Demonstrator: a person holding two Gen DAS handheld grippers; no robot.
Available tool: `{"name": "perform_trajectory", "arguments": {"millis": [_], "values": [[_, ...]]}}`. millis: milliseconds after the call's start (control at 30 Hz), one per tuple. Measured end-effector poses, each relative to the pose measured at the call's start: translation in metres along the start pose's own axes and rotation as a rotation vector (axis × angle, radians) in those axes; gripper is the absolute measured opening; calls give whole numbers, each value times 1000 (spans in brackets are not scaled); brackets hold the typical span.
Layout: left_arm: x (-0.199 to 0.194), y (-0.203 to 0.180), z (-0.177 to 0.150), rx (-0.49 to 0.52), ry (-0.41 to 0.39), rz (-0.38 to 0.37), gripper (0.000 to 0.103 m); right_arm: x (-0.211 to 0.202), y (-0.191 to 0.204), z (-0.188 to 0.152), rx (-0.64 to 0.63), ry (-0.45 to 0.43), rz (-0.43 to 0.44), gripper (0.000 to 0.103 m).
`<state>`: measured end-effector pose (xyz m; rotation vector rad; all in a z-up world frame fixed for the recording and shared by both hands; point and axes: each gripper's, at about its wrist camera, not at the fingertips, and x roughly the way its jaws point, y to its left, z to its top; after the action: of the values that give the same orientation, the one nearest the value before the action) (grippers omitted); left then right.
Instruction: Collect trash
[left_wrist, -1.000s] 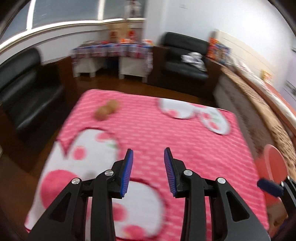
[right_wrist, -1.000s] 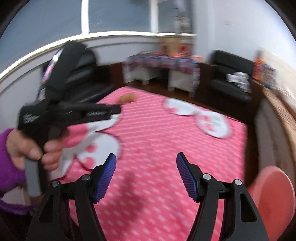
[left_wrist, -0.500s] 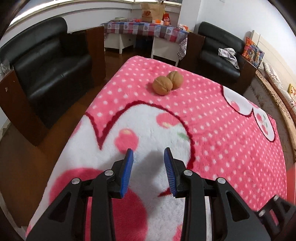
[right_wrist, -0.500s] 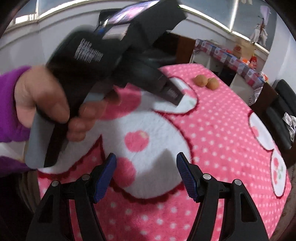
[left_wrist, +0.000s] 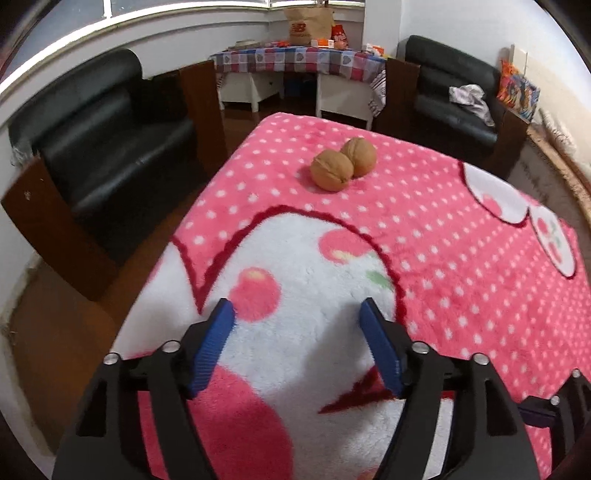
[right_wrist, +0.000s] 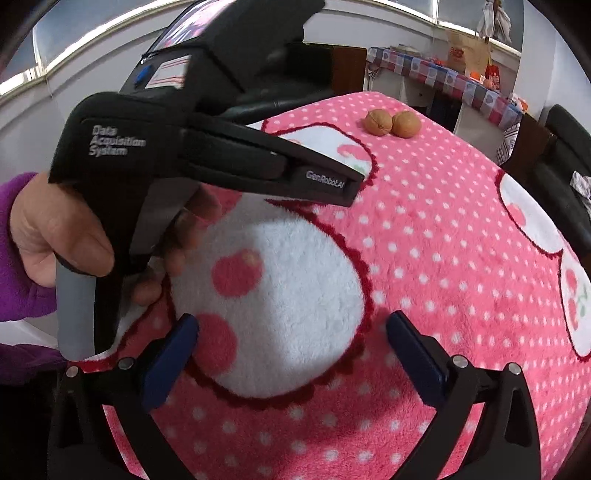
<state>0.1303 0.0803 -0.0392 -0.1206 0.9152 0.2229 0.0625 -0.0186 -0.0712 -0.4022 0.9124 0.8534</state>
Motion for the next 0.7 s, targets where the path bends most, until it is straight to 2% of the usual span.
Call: {"name": "perform_trajectory", "arguments": {"millis": [33, 200, 700], "values": [[0, -1, 0, 7, 3, -8, 79, 0, 1, -2, -3, 0, -3, 100], [1, -9, 1, 36, 10, 20, 80, 0, 0, -2, -2, 0, -2, 100], [-1, -16, -2, 71, 14, -11, 82, -3, 2, -6, 24, 0, -20, 100]]}}
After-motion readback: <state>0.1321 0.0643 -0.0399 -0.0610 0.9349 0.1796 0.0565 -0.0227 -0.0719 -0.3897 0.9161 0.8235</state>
